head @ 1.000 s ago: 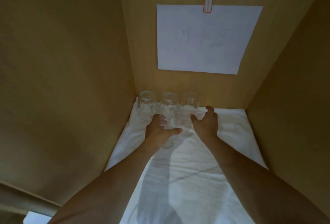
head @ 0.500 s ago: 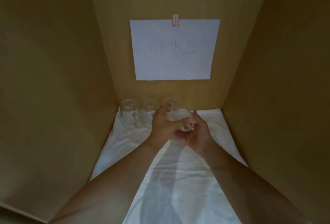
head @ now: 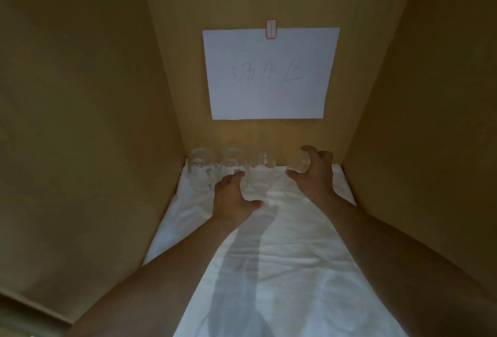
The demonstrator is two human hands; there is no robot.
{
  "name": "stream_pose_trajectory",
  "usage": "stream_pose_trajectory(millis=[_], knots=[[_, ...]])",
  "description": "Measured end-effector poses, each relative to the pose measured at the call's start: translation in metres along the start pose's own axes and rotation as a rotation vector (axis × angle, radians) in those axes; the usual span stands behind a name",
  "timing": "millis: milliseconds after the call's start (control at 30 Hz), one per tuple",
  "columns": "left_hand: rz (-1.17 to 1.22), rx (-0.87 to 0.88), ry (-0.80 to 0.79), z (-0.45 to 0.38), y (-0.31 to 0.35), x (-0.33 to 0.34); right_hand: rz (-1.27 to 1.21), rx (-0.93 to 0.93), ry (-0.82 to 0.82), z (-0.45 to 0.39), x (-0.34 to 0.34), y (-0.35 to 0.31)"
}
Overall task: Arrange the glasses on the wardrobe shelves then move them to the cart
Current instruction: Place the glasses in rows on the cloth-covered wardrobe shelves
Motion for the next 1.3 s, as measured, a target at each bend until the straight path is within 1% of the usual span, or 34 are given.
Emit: stream_pose_trajectory(millis=[100, 233, 467, 700, 800, 900, 1033, 1300], knots=[[-0.060, 0.010, -0.008, -0.002, -0.007, 0.000, 0.015, -0.025, -0.016, -0.009, 0.010, 0.003], [-0.086, -0.012, -0.022, -0.005, -0.017, 0.003, -0.001, -0.013, -0.018, -0.016, 0.023, 0.010], [-0.069, -0.035, -0.035, -0.007, -0.025, 0.004, -0.007, -0.038, -0.029, -0.027, 0.036, 0.007], [-0.035, 0.002, -0.053, -0.010, -0.020, -0.002, 0.007, -0.042, -0.066, -0.030, 0.042, 0.004], [-0.012, 0.015, -0.056, -0.011, -0.019, -0.007, 0.056, -0.039, -0.104, -0.029, 0.041, 0.002], [-0.007, 0.027, -0.045, -0.011, -0.016, -0.014, 0.113, -0.024, -0.159, -0.024, 0.038, -0.002], [-0.003, 0.046, -0.024, -0.008, -0.010, -0.026, 0.192, -0.016, -0.184, -0.010, 0.034, -0.011], [0.070, 0.117, -0.007, 0.006, -0.001, -0.048, 0.300, 0.000, -0.177, 0.042, 0.029, -0.033]])
Point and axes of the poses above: each hand's wrist, its own z-axis away from the middle knuckle, its own x-axis out of the palm, y = z × x, the point moved 7 cm from there along -z, towards the middle knuckle, and after that the axes turned 7 degrees about -x, right-handed, at the moved point
